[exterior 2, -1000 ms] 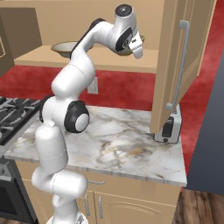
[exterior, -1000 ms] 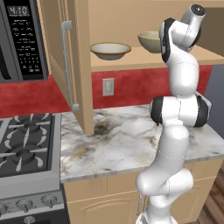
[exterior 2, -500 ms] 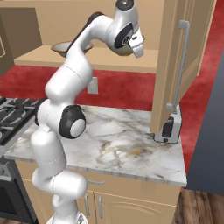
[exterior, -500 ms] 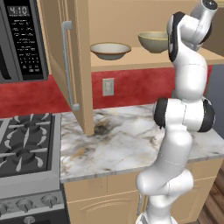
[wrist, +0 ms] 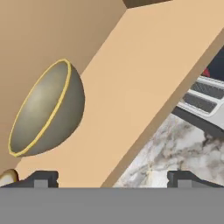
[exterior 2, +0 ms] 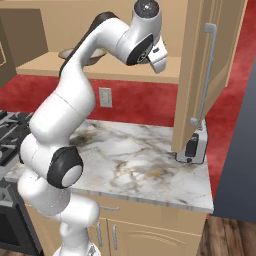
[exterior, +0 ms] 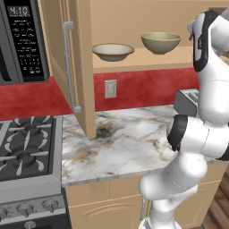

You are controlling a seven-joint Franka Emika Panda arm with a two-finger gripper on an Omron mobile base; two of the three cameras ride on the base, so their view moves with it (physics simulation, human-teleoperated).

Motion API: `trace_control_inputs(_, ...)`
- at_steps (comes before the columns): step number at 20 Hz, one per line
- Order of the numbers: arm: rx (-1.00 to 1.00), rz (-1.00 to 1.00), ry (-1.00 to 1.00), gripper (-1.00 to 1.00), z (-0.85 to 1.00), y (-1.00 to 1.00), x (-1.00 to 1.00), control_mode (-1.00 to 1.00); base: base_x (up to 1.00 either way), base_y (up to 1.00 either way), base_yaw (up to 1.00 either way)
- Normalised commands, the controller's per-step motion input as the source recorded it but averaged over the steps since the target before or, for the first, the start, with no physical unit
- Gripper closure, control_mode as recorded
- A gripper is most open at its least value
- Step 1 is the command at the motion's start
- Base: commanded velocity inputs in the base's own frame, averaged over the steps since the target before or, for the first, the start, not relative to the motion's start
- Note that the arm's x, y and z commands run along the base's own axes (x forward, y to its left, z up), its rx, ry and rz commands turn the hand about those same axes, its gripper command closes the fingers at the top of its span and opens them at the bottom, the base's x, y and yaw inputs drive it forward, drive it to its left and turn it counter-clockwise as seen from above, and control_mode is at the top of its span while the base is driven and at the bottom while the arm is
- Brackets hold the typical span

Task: Open the cabinet. Pick the bowls from the counter and place them in the cabinet. Then close the cabinet.

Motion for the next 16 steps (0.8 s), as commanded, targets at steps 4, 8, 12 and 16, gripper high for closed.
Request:
trace_control_inputs(4, -0.11, 0.27, -0.09, -1.00, -0.01, 0.11, -1.00, -1.00, 0.00, 0.00, 0.00)
trace_control_inputs(8, -0.14, 0.28, -0.08, -1.00, -0.08, 0.17, -1.00, -1.00, 0.00, 0.00, 0.00)
trace_control_inputs(12, -0.16, 0.28, -0.07, -1.00, -0.12, 0.20, -1.00, -1.00, 0.00, 0.00, 0.00)
trace_control_inputs(16, -0.14, 0.26, -0.06, -1.00, -0.14, 0.28, -1.00, -1.00, 0.00, 0.00, 0.00)
